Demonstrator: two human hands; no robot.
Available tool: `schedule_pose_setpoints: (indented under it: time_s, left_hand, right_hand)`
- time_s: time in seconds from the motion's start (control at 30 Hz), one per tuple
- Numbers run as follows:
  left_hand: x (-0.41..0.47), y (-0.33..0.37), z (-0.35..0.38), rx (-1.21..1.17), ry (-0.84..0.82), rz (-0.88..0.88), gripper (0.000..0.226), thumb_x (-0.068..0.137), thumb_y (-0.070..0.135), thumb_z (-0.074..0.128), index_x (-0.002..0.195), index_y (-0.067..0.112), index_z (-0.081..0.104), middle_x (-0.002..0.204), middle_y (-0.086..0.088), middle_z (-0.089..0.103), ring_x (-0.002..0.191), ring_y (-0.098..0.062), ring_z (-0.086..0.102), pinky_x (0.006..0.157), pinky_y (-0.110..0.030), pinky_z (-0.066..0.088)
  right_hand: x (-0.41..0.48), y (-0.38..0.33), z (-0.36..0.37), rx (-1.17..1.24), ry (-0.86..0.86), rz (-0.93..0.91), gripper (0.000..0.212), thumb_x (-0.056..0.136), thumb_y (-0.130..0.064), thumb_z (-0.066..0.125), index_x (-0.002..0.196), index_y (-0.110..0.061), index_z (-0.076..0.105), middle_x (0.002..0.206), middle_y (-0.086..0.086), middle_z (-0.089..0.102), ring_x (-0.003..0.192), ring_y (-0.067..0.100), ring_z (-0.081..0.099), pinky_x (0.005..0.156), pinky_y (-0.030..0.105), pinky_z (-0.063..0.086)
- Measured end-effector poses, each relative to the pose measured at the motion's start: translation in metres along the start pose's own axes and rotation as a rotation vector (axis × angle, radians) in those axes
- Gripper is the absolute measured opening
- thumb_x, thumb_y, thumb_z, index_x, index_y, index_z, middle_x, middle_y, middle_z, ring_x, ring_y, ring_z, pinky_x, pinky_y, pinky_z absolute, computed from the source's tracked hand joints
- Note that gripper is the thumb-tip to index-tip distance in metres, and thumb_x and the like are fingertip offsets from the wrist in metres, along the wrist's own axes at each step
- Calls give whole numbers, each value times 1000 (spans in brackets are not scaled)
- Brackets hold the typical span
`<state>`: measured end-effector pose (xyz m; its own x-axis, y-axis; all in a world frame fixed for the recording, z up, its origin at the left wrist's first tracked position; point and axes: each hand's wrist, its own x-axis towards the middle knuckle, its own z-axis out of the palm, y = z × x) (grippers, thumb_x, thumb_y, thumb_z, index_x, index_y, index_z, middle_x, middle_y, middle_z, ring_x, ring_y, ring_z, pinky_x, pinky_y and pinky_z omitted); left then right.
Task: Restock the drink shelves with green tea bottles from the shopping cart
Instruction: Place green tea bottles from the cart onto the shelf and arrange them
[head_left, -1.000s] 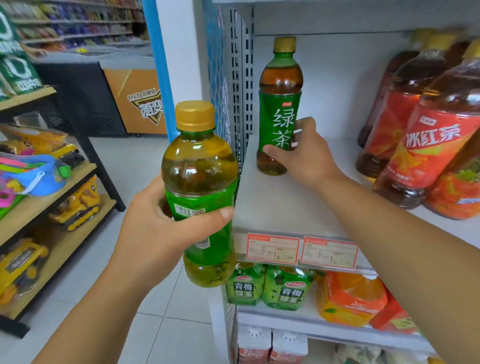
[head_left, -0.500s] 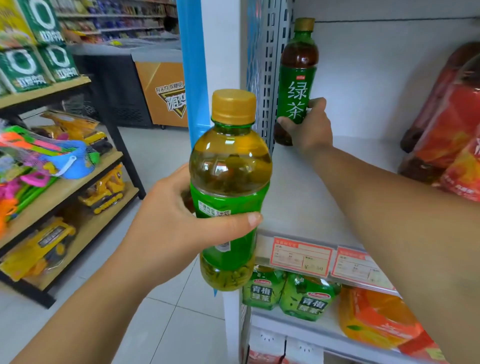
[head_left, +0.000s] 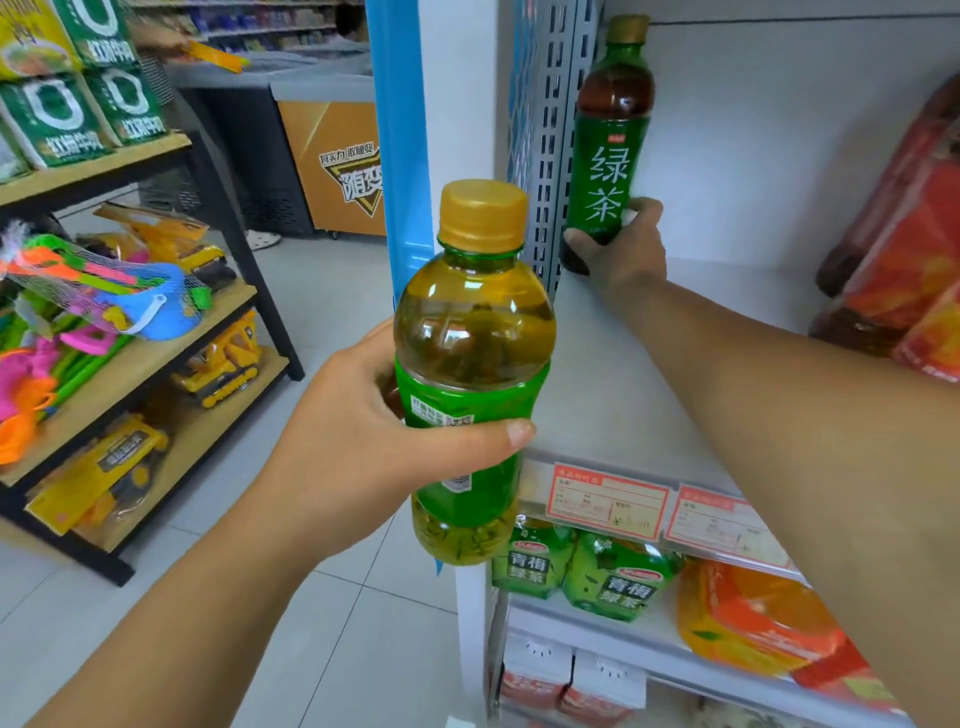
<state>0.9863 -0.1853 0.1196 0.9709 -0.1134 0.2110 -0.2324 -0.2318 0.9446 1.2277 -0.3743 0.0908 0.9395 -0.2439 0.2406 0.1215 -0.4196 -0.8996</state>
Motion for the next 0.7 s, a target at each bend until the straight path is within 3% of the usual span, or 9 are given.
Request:
schedule_pose_setpoints:
  time_s: [0.13, 0.23, 0.3, 0.37, 0.43, 0.5, 0.57, 0.63, 0.7]
  left_hand:
    - [-2, 7, -1, 12, -18, -53, 52, 53, 34, 90, 102, 32, 71, 96, 11, 76, 92, -7, 71, 68, -11, 52]
    - [-7, 10, 7, 66, 44, -62, 53, 50, 29, 96, 94, 45, 70, 110, 21, 66, 100, 4, 64, 74, -6, 48]
    - [-15, 11, 16, 146, 109, -53, 53, 48, 35, 96, 91, 51, 68, 122, 23, 47, 112, 6, 54, 85, -6, 46]
    - [-25, 14, 25, 162, 164, -72, 56, 44, 47, 93, 92, 52, 66, 117, 19, 42, 113, 6, 50, 88, -8, 46]
    - [-32, 24, 30, 110, 260, -104, 53, 44, 49, 88, 92, 50, 65, 114, 11, 48, 106, 3, 55, 82, -13, 52]
    - [-35, 37, 35, 99, 333, -97, 52, 48, 46, 93, 92, 48, 65, 112, 3, 55, 100, 1, 60, 75, -17, 55]
    - [-36, 50, 46, 133, 334, -81, 45, 52, 46, 85, 92, 47, 64, 109, 3, 59, 98, 3, 60, 75, -19, 54]
    - [-34, 57, 63, 199, 350, -62, 45, 51, 54, 84, 90, 43, 63, 101, 7, 58, 93, 5, 60, 74, -15, 51]
    - [-31, 64, 79, 228, 339, -43, 50, 47, 63, 82, 88, 42, 60, 95, 13, 54, 89, 7, 59, 72, -12, 49]
  right_hand:
    - [-32, -20, -21, 9, -104, -5, 83, 90, -34, 63, 150, -16, 9, 135, 0, 44, 118, 13, 48, 88, 18, 36]
    - [-82, -38, -49, 5, -162, -88, 60, 95, -31, 56, 145, -19, 26, 114, -10, 51, 99, 4, 51, 70, 6, 40]
    - [-118, -42, -68, 33, -168, -169, 44, 94, -25, 57, 135, -23, 42, 112, -9, 58, 103, 4, 55, 86, 7, 42]
    - [-155, -39, -90, 86, -214, -238, 36, 92, -11, 57, 124, -25, 52, 114, -8, 62, 109, 2, 57, 101, 19, 43]
    - [-196, -40, -113, 103, -342, -242, 42, 87, -2, 53, 118, -31, 55, 116, -14, 62, 112, -4, 55, 101, 17, 41]
    - [-232, -46, -131, 101, -523, -225, 55, 77, -6, 53, 123, -38, 52, 123, -18, 57, 120, -4, 51, 102, 17, 40]
    - [-254, -53, -138, 127, -630, -230, 71, 73, -14, 65, 131, -48, 42, 131, -20, 51, 125, 0, 48, 102, 18, 41]
    - [-264, -59, -137, 175, -602, -161, 83, 68, -23, 81, 128, -57, 36, 131, -21, 51, 120, -2, 52, 93, 18, 47]
    - [-262, -64, -135, 216, -488, -82, 83, 61, -27, 86, 121, -58, 38, 121, -22, 58, 107, -5, 59, 80, 18, 52]
